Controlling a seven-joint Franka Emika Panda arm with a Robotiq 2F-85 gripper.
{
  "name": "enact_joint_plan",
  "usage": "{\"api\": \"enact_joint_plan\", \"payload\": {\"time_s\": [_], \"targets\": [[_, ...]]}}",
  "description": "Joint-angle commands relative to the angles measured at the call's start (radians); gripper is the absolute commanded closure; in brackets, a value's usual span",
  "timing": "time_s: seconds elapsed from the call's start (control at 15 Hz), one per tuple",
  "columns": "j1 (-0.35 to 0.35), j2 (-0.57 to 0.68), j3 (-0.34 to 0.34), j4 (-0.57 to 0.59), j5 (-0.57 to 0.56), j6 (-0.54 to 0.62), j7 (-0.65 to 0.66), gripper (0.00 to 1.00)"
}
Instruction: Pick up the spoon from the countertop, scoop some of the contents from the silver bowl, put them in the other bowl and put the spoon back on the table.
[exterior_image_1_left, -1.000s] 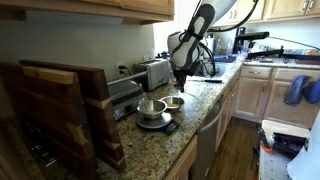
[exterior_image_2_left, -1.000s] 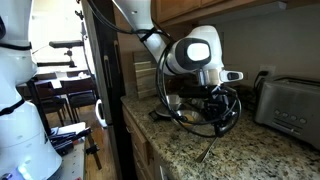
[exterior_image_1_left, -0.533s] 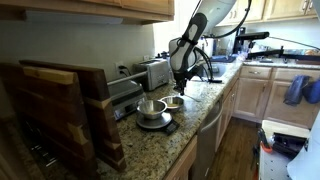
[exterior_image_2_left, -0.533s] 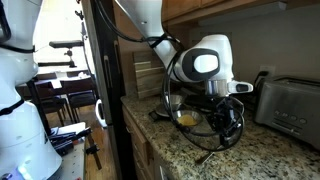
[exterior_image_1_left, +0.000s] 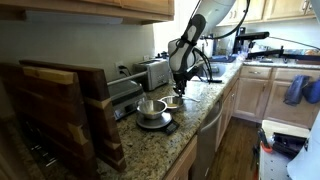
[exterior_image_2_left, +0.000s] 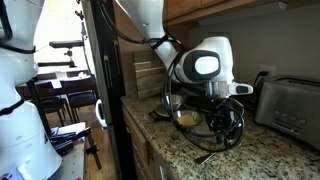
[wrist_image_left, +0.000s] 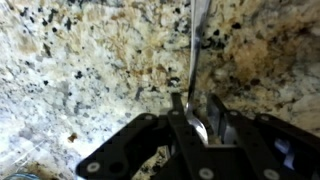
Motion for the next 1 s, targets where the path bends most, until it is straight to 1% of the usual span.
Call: {"api": "enact_joint_plan", "payload": {"time_s": [0.0, 0.27, 0.4, 0.67, 0.93], "targets": [[0.022, -0.075, -0.011, -0.071, -0.026, -0.028, -0.009, 0.36], [0.025, -0.126, -0.006, -0.117, -0.034, -0.021, -0.03, 0.1], [0.022, -0.163, -0.003, -0.142, -0.034, -0.017, -0.051, 0.0], [0.004, -0.253, 0.022, -0.195, -0.002, -0.024, -0.135, 0.0], [0.009, -0.334, 0.033, -0.236, 0.002, -0.037, -0.201, 0.0]]}}
